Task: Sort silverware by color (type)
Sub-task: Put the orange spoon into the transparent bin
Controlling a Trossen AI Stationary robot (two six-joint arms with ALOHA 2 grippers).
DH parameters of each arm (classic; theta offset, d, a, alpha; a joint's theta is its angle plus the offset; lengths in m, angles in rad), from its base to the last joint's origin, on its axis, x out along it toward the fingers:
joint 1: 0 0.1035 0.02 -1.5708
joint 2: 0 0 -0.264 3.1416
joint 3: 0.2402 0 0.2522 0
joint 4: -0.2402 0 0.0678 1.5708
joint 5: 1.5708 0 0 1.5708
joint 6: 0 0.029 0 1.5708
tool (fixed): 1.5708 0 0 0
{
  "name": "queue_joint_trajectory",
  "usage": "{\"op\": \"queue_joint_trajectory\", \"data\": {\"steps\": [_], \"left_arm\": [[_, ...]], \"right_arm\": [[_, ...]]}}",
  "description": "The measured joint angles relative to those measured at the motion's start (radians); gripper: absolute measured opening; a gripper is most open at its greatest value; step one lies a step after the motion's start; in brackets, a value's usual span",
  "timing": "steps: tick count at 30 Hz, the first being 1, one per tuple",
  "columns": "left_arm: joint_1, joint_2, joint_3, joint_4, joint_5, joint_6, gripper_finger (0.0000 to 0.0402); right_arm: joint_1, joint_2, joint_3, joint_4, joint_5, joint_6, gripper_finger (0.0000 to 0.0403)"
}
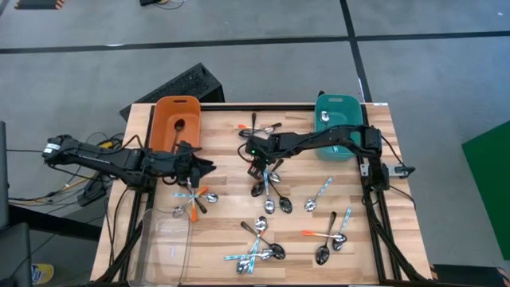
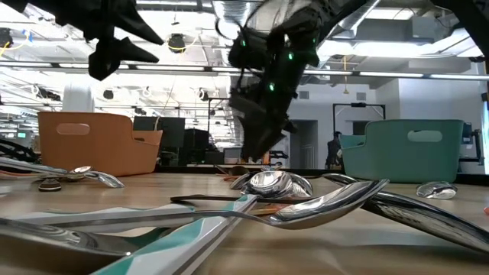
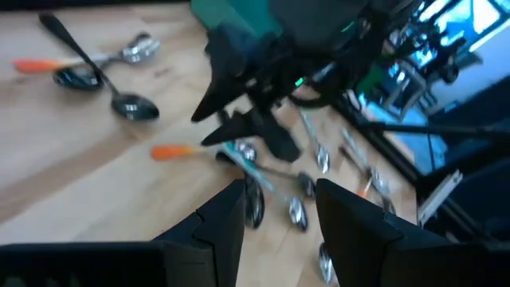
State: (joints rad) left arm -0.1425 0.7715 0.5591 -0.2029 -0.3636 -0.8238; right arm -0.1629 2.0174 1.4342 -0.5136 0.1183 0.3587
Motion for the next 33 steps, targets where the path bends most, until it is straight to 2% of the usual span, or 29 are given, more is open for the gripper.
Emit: {"op": "queue_joint_trajectory", "data": {"steps": [5,9,19,33], "left_arm": [[0.0,0.0,0.0,0.002,-0.031,0.0,0.0141],[0.0,0.0,0.0,-0.005,-0.036,0.0,0.0141],[0.0,0.0,0.0,-0.034,-0.042,0.025,0.0141],[0.0,0.0,0.0,-0.035,-0.096,0.056,0.0141]], "right_arm": [[-0.011,0.001,-0.033,0.034,-0.016,-0.024,0.0193],[-0.009,0.001,-0.037,0.047,-0.087,-0.047,0.0192],[-0.018,0.0,-0.062,0.123,-0.046,-0.075,0.0192],[-0.001,0.002,-0.143,0.211,-0.122,-0.072,0.0192]]}}
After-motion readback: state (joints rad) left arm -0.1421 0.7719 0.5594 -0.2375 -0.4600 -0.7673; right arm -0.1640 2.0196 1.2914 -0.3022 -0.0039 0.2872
